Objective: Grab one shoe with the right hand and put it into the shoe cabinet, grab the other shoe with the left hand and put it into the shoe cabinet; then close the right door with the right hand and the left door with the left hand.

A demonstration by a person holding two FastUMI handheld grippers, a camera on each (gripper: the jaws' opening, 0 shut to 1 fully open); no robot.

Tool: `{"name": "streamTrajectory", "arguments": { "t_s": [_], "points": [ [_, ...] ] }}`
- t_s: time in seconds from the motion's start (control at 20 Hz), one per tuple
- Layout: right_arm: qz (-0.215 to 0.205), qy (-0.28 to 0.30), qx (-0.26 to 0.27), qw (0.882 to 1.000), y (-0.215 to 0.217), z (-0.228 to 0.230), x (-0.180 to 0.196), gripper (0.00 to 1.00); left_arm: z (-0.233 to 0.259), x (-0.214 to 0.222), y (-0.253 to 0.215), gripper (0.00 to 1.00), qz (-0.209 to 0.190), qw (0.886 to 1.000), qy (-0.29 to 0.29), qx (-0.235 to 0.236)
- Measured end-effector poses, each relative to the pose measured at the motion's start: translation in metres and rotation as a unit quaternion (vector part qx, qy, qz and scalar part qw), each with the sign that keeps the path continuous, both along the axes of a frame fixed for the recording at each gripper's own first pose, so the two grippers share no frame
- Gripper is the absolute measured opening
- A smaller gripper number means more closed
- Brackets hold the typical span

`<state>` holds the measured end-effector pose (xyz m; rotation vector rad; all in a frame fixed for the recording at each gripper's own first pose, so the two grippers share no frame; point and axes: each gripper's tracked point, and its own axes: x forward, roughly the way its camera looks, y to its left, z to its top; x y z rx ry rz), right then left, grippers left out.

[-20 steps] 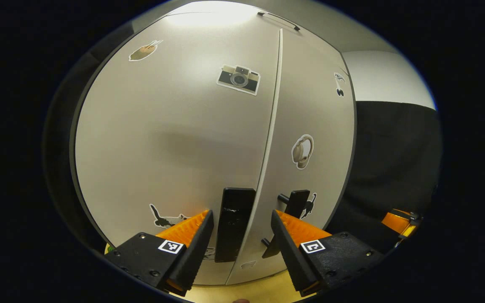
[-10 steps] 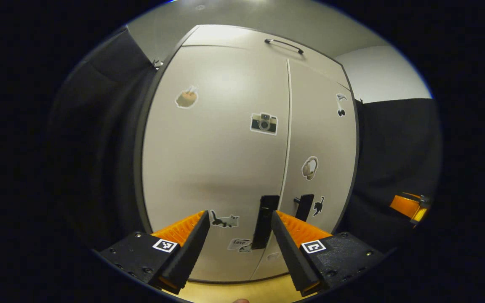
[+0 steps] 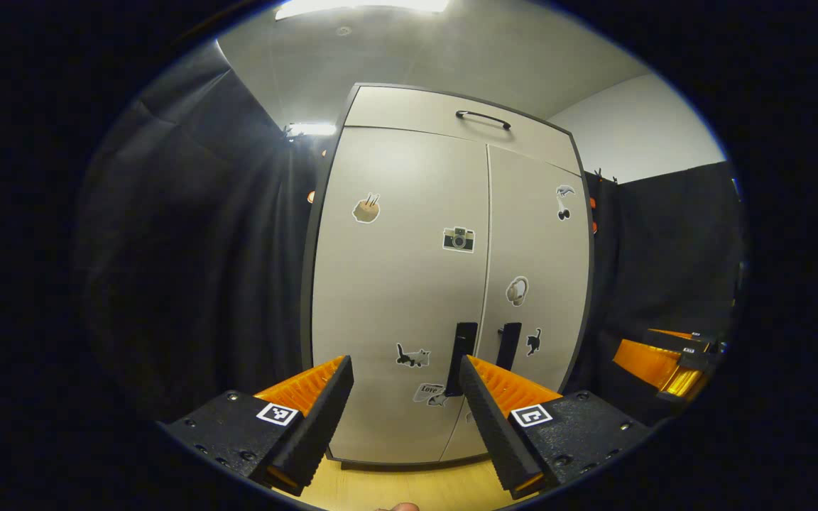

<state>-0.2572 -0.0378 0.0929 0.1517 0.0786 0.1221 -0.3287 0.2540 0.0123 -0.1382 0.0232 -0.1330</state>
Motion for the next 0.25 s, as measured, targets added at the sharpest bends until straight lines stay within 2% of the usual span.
{"name": "streamTrajectory", "arguments": {
  "t_s": [0.25],
  "points": [
    [0.01, -0.002, 0.0, 1.0, 0.013, 0.0, -0.013, 0.99, -0.009, -0.01, 0.001, 0.94, -0.003, 1.0, 0.008, -0.02]
  ]
}}
